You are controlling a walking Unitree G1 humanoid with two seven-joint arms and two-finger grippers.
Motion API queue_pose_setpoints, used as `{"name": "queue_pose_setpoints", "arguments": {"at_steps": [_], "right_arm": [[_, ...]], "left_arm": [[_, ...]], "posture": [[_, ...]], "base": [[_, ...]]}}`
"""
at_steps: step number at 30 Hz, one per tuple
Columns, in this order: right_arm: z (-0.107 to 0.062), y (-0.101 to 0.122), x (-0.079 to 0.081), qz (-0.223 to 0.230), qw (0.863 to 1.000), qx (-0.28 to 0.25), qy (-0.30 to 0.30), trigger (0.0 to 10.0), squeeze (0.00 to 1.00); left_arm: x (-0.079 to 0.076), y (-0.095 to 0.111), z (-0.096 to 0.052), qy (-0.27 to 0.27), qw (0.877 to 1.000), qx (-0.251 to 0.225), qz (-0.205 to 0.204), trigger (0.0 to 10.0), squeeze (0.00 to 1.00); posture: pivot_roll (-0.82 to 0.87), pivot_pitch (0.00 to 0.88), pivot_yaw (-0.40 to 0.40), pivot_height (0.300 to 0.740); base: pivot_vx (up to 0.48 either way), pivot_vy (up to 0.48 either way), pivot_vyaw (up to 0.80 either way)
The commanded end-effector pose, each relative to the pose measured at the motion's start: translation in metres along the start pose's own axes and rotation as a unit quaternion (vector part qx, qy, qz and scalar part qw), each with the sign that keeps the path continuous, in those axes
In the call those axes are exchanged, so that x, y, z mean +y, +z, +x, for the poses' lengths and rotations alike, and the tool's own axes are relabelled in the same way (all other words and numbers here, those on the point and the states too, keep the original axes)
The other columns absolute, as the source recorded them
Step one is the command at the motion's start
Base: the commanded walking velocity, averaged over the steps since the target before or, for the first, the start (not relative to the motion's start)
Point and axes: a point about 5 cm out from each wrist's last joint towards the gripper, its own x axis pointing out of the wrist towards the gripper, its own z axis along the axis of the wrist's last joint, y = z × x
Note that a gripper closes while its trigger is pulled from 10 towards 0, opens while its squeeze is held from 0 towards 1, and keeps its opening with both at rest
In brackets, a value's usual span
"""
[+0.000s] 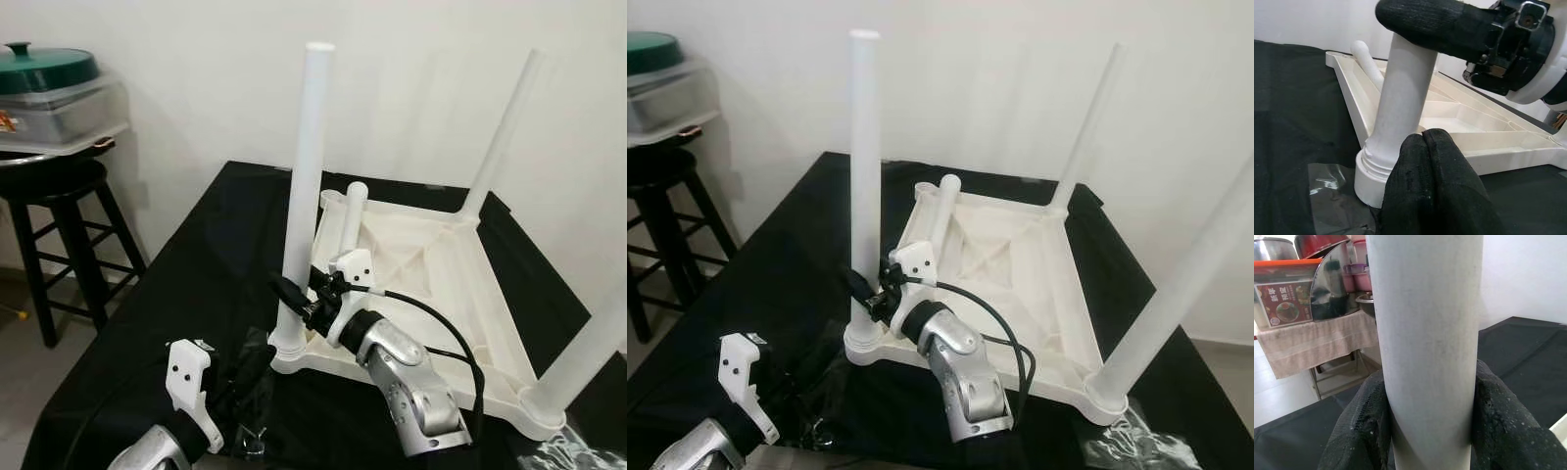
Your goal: Building children table
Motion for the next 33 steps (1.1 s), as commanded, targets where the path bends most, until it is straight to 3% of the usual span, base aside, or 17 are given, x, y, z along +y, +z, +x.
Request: {"name": "queue_pose_setpoints", "arguments": {"at_steps": [1, 3, 4, 6, 7, 8, 9, 16, 17, 18, 19, 20, 29, 30, 31, 32, 33], "right_arm": [[-0.006, -0.03, 0.002, 0.043, 0.997, 0.066, -0.007, 0.0, 0.0], [-0.003, -0.026, 0.001, 0.053, 0.996, 0.066, -0.018, 0.0, 0.0], [-0.002, -0.025, 0.0, 0.05, 0.996, 0.071, -0.027, 10.0, 0.0], [-0.001, -0.024, -0.001, 0.048, 0.996, 0.073, -0.033, 10.0, 0.0], [0.001, -0.02, -0.002, 0.04, 0.997, 0.07, -0.016, 10.0, 0.11], [0.001, -0.02, -0.002, 0.04, 0.997, 0.07, -0.016, 10.0, 0.11], [0.004, -0.013, -0.003, 0.031, 0.997, 0.065, 0.005, 10.0, 1.0], [0.014, 0.009, -0.013, -0.008, 0.995, 0.054, 0.088, 10.0, 1.0], [0.015, 0.016, -0.014, -0.026, 0.99, 0.052, 0.126, 10.0, 1.0], [0.016, 0.022, -0.014, -0.039, 0.982, 0.051, 0.175, 10.0, 0.78], [0.016, 0.026, -0.013, -0.05, 0.974, 0.051, 0.213, 10.0, 0.46], [0.016, 0.03, -0.014, -0.059, 0.967, 0.054, 0.243, 10.0, 0.0], [0.017, 0.039, -0.029, -0.053, 0.942, 0.075, 0.322, 10.0, 0.0], [0.017, 0.039, -0.032, -0.046, 0.94, 0.079, 0.329, 4.4, 0.0], [0.017, 0.039, -0.032, -0.046, 0.94, 0.079, 0.329, 4.4, 0.0], [0.017, 0.039, -0.036, -0.04, 0.937, 0.082, 0.337, 0.0, 0.0], [0.017, 0.039, -0.038, -0.036, 0.935, 0.084, 0.342, 0.0, 0.0]], "left_arm": [[0.0, -0.002, -0.001, 0.001, 1.0, 0.009, 0.003, 10.0, 0.0], [0.0, -0.002, -0.002, 0.006, 1.0, 0.008, 0.003, 10.0, 0.0], [0.0, -0.002, -0.002, 0.006, 1.0, 0.007, 0.003, 10.0, 0.0], [0.0, -0.002, -0.002, 0.006, 1.0, 0.007, 0.003, 10.0, 0.0], [0.0, -0.003, -0.001, 0.004, 1.0, 0.008, 0.001, 10.0, 0.0], [0.0, -0.003, -0.001, 0.004, 1.0, 0.008, 0.001, 10.0, 0.0], [0.0, -0.003, -0.001, 0.002, 1.0, 0.008, -0.001, 10.0, 0.0], [-0.001, -0.005, 0.0, 0.0, 1.0, 0.009, -0.003, 10.0, 0.0], [-0.001, -0.005, 0.001, 0.0, 1.0, 0.009, -0.003, 10.0, 0.0], [-0.002, -0.005, 0.001, 0.0, 1.0, 0.009, -0.003, 10.0, 0.0], [-0.002, -0.005, 0.001, 0.001, 1.0, 0.009, -0.003, 10.0, 0.0], [-0.002, -0.006, 0.001, 0.001, 1.0, 0.009, -0.002, 10.0, 0.0], [-0.003, -0.007, 0.001, 0.001, 1.0, 0.01, -0.003, 10.0, 0.0], [-0.003, -0.007, 0.001, 0.001, 1.0, 0.01, -0.003, 10.0, 0.0], [-0.003, -0.007, 0.001, 0.001, 1.0, 0.01, -0.003, 10.0, 0.0], [-0.002, -0.007, 0.001, 0.001, 1.0, 0.01, -0.003, 10.0, 0.0], [-0.002, -0.007, 0.001, 0.001, 1.0, 0.01, -0.003, 10.0, 0.0]], "posture": [[0.04, 0.0, -0.065, 0.74], [0.05, 0.0, -0.066, 0.74], [0.05, 0.0, -0.068, 0.74], [0.05, 0.0, -0.068, 0.74], [0.05, 0.0, -0.067, 0.74], [0.05, 0.0, -0.067, 0.74], [0.05, 0.0, -0.067, 0.74], [0.06, 0.0, -0.077, 0.74], [0.06, 0.0, -0.081, 0.74], [0.06, 0.0, -0.081, 0.74], [0.07, 0.0, -0.083, 0.74], [0.07, 0.0, -0.084, 0.74], [0.08, 0.0, -0.079, 0.74], [0.08, 0.0, -0.079, 0.74], [0.08, 0.0, -0.079, 0.74], [0.08, 0.0, -0.078, 0.74], [0.08, 0.0, -0.078, 0.74]], "base": [[0.0, 0.0, 0.0], [0.0, 0.0, 0.0], [0.0, 0.0, 0.0], [0.0, 0.0, 0.0], [0.0, 0.0, 0.0], [0.0, 0.0, 0.0], [0.0, 0.0, 0.0], [0.0, 0.0, 0.0], [0.0, 0.0, 0.0], [0.0, 0.0, 0.0], [0.0, 0.0, 0.0], [0.0, 0.0, 0.0], [0.0, 0.0, 0.0], [0.0, 0.0, 0.0], [0.0, 0.0, 0.0], [0.0, 0.0, 0.0], [0.0, 0.0, 0.0]]}}
